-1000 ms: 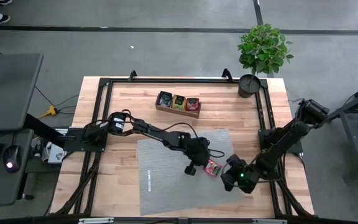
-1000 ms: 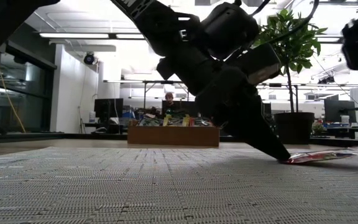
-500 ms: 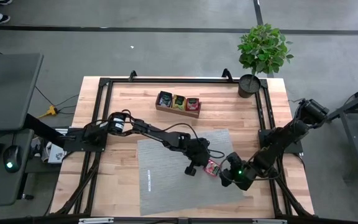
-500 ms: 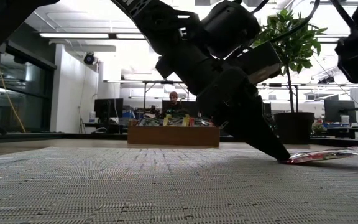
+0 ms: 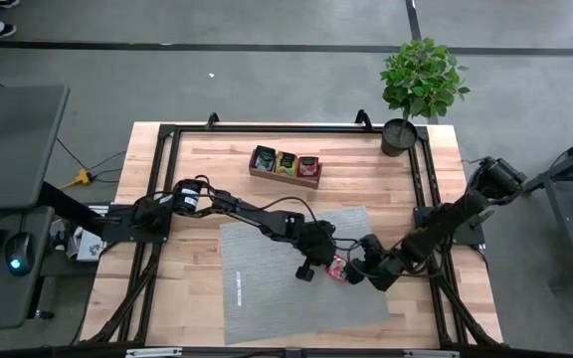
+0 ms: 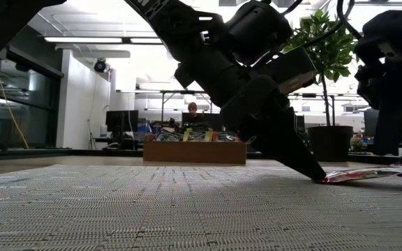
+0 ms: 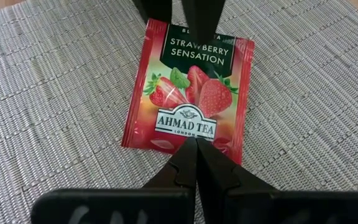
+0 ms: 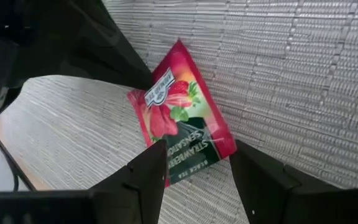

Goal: Pick & Place Tea
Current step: Put the red tea bag into the right section of the wooden organizer

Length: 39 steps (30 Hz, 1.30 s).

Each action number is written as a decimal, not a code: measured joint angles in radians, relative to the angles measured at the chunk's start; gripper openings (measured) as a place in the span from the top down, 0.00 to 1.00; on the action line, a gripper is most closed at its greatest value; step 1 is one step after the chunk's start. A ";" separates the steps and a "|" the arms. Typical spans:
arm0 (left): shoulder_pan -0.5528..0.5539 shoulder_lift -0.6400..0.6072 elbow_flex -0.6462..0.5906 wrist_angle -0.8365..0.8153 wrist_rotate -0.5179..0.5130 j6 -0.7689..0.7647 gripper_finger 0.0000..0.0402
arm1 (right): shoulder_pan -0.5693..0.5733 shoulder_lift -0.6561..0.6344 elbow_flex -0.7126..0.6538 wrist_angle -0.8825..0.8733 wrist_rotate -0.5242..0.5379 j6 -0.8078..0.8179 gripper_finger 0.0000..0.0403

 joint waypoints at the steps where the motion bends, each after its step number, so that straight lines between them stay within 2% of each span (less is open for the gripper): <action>1: 0.000 0.000 0.000 0.001 0.001 0.001 1.00 | -0.001 0.000 -0.006 0.008 -0.001 0.000 0.58; 10: 0.001 0.000 -0.002 0.018 0.006 0.001 1.00 | -0.006 0.000 -0.029 0.046 -0.015 -0.005 0.58; 13: 0.001 0.000 -0.002 0.019 0.006 0.001 1.00 | -0.010 0.000 -0.029 0.045 -0.022 -0.007 0.61; 25: 0.001 0.000 -0.002 0.020 0.007 -0.003 1.00 | -0.011 0.000 -0.029 0.042 -0.020 -0.069 0.98; 33: 0.003 -0.011 -0.001 0.016 0.039 0.035 1.00 | -0.011 0.000 -0.029 0.042 -0.016 -0.134 1.00; 39: 0.003 -0.039 -0.004 -0.012 0.053 -0.021 1.00 | -0.011 0.000 -0.028 0.046 0.019 -0.188 1.00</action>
